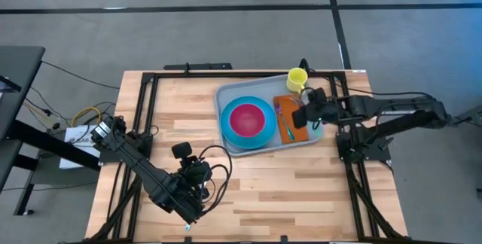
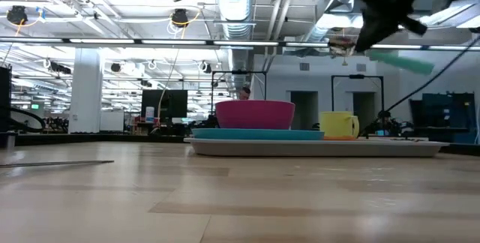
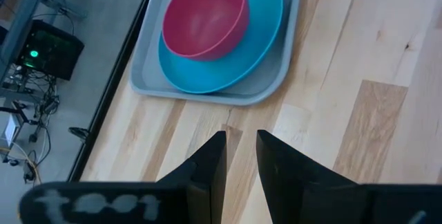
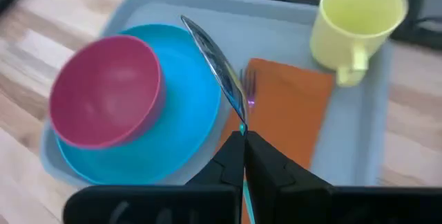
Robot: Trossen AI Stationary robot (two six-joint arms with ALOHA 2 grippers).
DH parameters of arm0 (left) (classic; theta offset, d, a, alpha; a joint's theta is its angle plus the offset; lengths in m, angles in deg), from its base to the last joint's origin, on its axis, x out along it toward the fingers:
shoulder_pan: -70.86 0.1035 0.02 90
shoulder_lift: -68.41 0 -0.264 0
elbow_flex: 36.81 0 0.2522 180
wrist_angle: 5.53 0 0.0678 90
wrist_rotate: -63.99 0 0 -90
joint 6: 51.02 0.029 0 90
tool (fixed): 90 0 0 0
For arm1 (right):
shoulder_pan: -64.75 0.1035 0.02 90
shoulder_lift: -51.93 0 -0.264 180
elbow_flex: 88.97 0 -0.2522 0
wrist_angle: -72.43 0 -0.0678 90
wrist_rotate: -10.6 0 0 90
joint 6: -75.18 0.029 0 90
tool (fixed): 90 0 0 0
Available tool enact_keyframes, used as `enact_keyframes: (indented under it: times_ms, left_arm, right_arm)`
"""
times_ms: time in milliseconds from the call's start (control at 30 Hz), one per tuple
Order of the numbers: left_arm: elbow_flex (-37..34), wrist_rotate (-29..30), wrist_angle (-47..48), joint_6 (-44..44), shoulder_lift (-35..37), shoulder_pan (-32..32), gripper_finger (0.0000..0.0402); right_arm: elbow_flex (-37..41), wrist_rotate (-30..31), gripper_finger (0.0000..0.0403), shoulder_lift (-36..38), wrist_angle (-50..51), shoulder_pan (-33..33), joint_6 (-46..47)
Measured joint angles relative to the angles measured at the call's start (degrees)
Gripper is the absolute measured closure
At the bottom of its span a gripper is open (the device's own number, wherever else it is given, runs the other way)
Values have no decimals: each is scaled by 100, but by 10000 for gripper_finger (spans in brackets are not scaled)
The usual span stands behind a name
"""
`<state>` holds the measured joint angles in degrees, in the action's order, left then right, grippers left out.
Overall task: Set up tray
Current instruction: Put the green spoon on top of the orange napkin to the right of the purple fork
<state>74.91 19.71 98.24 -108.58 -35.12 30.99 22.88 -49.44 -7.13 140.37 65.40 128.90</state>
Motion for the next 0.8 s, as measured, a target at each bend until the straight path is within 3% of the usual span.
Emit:
enact_keyframes:
  times_ms: [333,433,533,667,800]
  left_arm:
    - [0,8,1,-1,0,0,331]
    - [0,32,1,-1,0,0,331]
    - [0,77,1,-1,0,0,331]
    - [0,113,0,-1,0,0,331]
    - [0,115,-6,-1,0,0,331]
  right_arm:
    - [3022,-898,403,1035,-3951,-1277,-67]
    - [3674,-985,403,1099,-4906,-1700,214]
    - [4102,-1444,403,1103,-5744,-2112,236]
    - [4314,-2120,403,1103,-5969,-2528,327]
    - [4377,-2273,403,1103,-5611,-2636,330]
